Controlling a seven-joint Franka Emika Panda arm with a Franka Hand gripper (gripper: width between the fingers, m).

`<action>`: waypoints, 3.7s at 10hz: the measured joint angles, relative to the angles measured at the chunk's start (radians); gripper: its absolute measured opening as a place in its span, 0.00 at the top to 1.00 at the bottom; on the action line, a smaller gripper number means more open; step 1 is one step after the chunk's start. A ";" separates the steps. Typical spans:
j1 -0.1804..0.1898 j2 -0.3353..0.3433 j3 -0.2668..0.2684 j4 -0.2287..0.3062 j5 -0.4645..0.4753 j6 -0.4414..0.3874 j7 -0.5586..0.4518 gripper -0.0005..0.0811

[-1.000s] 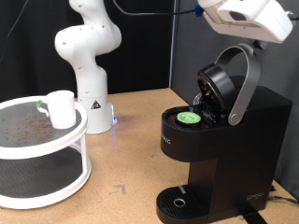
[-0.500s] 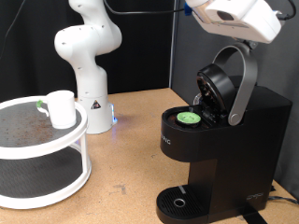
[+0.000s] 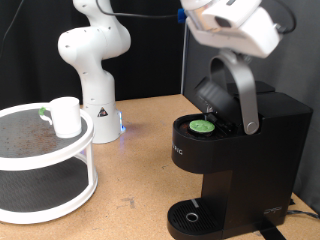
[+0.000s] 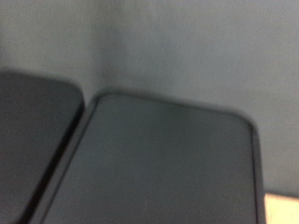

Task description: Make a cup of coffee with the keurig machine

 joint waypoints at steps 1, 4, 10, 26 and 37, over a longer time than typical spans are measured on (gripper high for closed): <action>-0.011 -0.005 -0.003 -0.013 -0.024 0.023 0.000 0.99; -0.039 -0.009 -0.020 -0.049 -0.055 0.049 -0.024 0.99; -0.057 -0.012 -0.035 -0.123 -0.063 0.075 -0.132 0.99; -0.066 -0.033 -0.039 -0.210 0.046 0.132 -0.170 0.99; -0.105 -0.172 -0.030 -0.286 0.191 0.198 0.032 0.99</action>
